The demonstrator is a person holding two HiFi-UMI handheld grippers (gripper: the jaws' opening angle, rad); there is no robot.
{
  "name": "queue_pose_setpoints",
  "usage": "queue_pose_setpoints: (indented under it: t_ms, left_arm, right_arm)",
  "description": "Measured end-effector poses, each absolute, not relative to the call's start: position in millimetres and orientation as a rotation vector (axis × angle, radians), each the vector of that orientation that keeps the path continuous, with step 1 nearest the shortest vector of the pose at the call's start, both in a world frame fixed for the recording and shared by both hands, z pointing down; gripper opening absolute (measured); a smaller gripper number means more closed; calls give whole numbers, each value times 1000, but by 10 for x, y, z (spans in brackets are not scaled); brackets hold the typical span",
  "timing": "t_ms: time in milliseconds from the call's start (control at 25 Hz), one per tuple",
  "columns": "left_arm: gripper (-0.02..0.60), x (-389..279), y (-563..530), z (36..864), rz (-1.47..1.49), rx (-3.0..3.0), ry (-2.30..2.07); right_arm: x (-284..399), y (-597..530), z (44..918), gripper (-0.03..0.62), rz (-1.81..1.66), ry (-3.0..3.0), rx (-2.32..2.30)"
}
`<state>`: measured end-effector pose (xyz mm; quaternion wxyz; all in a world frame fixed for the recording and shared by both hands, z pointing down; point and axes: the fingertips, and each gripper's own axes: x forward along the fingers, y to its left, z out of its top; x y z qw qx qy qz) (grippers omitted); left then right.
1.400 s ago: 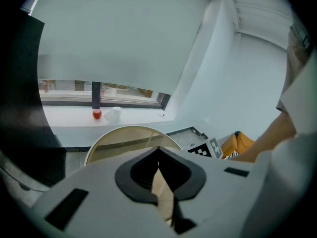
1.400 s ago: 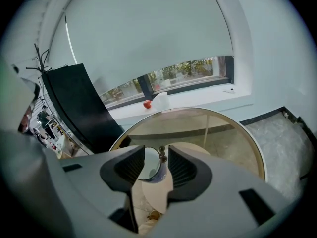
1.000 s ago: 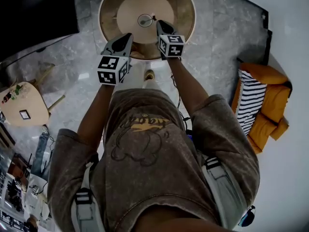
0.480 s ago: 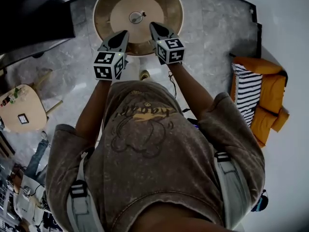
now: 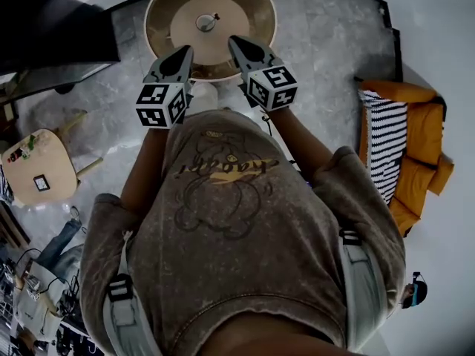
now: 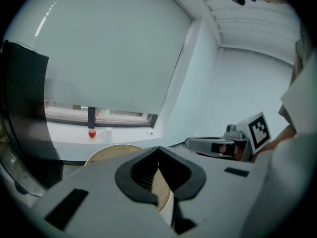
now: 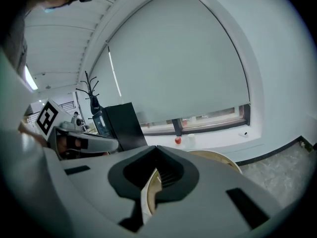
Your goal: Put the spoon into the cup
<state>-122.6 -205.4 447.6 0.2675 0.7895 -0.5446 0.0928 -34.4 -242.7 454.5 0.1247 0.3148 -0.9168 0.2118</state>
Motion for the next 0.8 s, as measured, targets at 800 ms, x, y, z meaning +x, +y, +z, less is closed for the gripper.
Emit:
queue_pose_setpoints:
  t_ms: [800]
  left_arm:
    - [17,-830,-1459,3621,228,2328,-1606]
  right_arm:
    - [350,-1733,3548,18,408,-2823,1048]
